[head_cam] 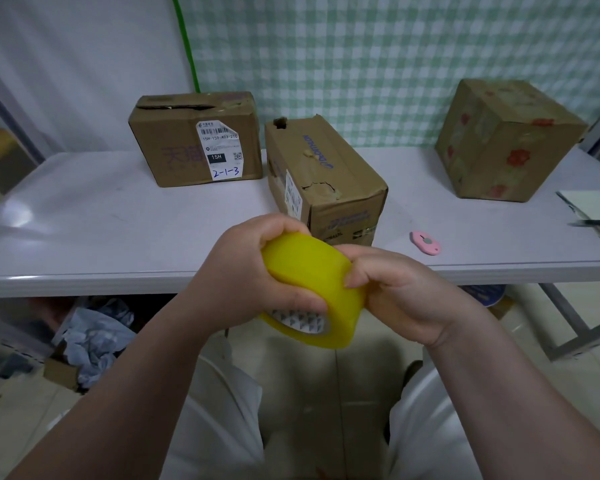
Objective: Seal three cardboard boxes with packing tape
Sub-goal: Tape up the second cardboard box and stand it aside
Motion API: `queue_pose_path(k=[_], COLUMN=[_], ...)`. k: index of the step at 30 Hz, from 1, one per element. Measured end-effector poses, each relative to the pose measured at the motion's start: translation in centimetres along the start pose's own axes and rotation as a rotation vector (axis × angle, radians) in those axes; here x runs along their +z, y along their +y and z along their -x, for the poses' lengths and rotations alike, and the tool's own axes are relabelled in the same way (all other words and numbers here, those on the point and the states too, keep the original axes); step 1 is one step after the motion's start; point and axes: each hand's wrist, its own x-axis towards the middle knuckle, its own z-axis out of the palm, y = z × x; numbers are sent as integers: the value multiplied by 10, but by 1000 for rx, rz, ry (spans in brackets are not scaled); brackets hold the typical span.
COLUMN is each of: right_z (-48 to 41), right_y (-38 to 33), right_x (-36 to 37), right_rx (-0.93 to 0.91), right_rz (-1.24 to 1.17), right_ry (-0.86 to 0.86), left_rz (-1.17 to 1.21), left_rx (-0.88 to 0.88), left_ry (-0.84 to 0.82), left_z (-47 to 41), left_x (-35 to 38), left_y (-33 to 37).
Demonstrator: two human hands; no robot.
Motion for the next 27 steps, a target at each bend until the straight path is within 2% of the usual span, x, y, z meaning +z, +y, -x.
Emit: queue_pose_path(k=[3,7,9,14,17,21,23,25,27], right_z=[6,5,5,5,5,2,1,2,2], right_y=[1,3,2,-1,0,2,4,5,7], right_x=[-4,-5,-4,2,6,10,10,8,6], right_rx=[14,23,6,-28,-32,-2,-6,-12,-11], right_rz=[-12,54,132,340,436,544,594,621,606], right_ry=[-100,82,162,279,312,366,375,377,375], left_rz=[75,-47,-145,-334,-445,-771,-901,-869,-838], left_rx=[-19,44,62,124,49,-152,-41,40,60], left_ry=[-69,-105,-67,171,214,58,60,123,115], left_z=[3,10,14,10,9,3,6,6,6], left_x=[0,6,12,22,26,36,37,37,40], left_y=[-7,-6,-3,3,14,30,32,24,14])
